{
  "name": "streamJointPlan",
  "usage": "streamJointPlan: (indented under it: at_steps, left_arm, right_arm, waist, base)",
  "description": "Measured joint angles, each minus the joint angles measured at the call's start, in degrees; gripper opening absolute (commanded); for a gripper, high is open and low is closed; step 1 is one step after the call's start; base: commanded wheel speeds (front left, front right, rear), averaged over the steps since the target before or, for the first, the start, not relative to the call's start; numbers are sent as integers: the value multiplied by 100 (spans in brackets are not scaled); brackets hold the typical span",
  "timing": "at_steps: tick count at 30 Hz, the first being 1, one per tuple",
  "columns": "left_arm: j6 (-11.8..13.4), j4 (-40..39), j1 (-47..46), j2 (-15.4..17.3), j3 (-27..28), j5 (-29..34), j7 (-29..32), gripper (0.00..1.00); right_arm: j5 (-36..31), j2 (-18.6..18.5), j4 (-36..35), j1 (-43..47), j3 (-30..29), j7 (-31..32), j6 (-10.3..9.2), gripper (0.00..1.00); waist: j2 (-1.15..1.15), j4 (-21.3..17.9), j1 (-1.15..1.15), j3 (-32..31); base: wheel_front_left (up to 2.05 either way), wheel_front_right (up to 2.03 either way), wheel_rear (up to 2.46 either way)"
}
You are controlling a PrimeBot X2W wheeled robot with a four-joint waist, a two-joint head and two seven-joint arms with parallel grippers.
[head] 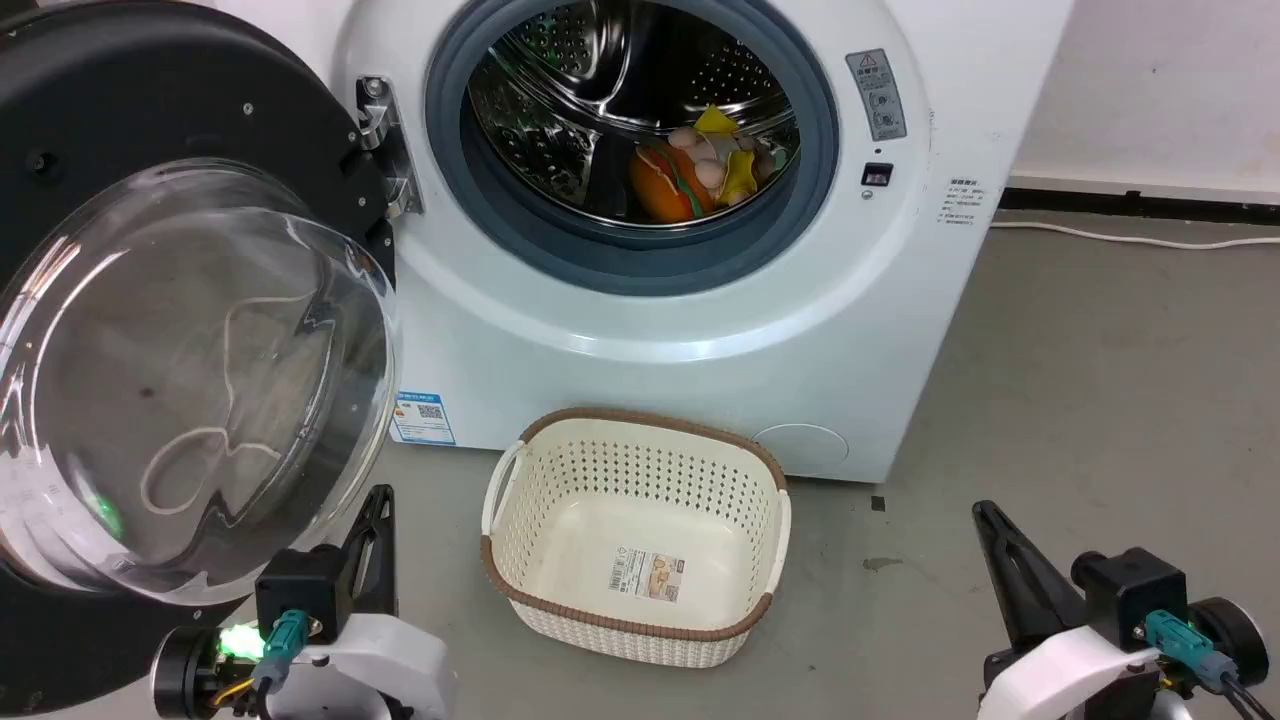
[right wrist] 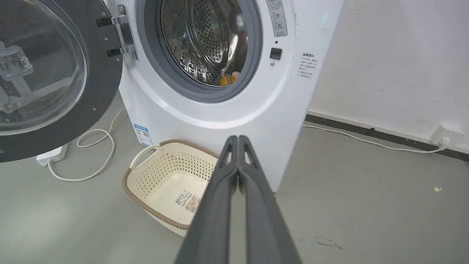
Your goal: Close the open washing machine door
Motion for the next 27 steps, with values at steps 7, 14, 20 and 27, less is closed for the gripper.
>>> streamJointPlan:
  at_steps: [7, 14, 20, 27]
  left_arm:
    - [0, 0, 0, 0, 0, 0, 0, 0]
    - [0, 0, 0, 0, 0, 0, 0, 0]
    - [0, 0, 0, 0, 0, 0, 0, 0]
    - [0, 0, 0, 0, 0, 0, 0, 0]
  right_arm:
    - [0, 0, 0, -1, 1, 0, 0, 0]
    - [0, 0, 0, -1, 1, 0, 0, 0]
    - [0, 0, 0, -1, 0, 0, 0, 0]
    - [0, 0, 0, -1, 1, 0, 0, 0]
  waist:
    - [0, 0, 0, 0]
    - [0, 0, 0, 0]
    - [0, 0, 0, 0]
    - [0, 0, 0, 0]
  base:
    - [0, 0, 0]
    - [0, 0, 0]
    - [0, 0, 0]
    - [0, 0, 0]
